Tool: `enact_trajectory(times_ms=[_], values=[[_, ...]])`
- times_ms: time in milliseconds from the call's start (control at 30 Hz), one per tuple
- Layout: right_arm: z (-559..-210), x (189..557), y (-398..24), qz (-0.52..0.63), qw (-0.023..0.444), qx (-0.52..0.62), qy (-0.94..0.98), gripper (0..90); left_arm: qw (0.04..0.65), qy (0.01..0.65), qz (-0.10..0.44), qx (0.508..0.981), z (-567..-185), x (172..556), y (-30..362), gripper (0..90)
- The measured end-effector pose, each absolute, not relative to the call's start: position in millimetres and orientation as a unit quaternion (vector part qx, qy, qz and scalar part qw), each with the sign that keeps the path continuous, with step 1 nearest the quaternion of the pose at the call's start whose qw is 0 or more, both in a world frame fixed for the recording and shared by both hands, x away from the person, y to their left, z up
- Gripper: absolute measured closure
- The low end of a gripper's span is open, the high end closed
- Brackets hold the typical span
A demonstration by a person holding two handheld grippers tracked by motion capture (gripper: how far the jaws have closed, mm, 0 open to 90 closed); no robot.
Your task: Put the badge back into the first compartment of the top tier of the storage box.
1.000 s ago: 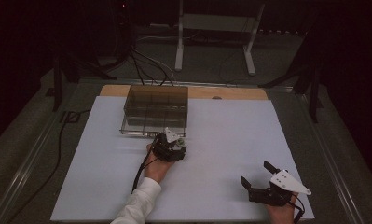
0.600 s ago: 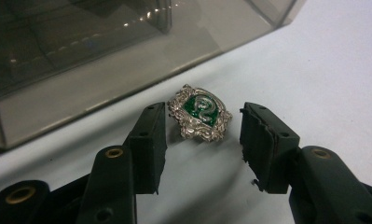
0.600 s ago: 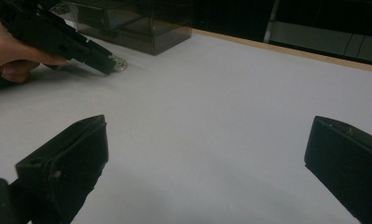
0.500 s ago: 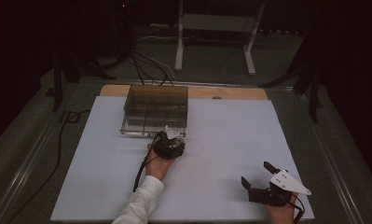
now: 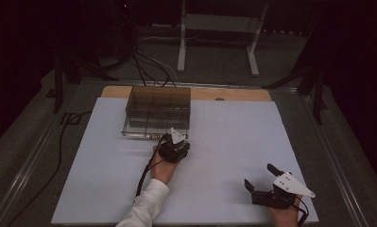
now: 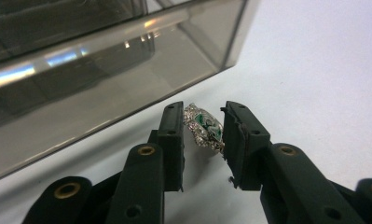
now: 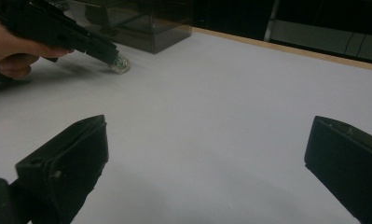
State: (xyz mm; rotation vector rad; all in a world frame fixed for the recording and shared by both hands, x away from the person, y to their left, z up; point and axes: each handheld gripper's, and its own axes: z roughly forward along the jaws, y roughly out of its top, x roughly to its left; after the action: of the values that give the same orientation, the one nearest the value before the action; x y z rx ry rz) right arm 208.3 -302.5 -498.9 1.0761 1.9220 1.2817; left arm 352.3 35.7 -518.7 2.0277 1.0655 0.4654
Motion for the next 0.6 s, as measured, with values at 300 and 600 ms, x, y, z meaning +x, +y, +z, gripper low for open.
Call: enact_trajectory(times_ms=[300,600], values=[[-499.1,208.6,-302.2,0.480,0.292,0.405,0.722,0.0,0.402,0.421,0.175,0.794,-518.4,352.8,32.5,74.8],[-498.9,208.4,-303.1,0.480,0.293,0.405,0.721,0.0,0.396,0.418,0.175,0.799,-520.6,353.6,24.2,78.9]])
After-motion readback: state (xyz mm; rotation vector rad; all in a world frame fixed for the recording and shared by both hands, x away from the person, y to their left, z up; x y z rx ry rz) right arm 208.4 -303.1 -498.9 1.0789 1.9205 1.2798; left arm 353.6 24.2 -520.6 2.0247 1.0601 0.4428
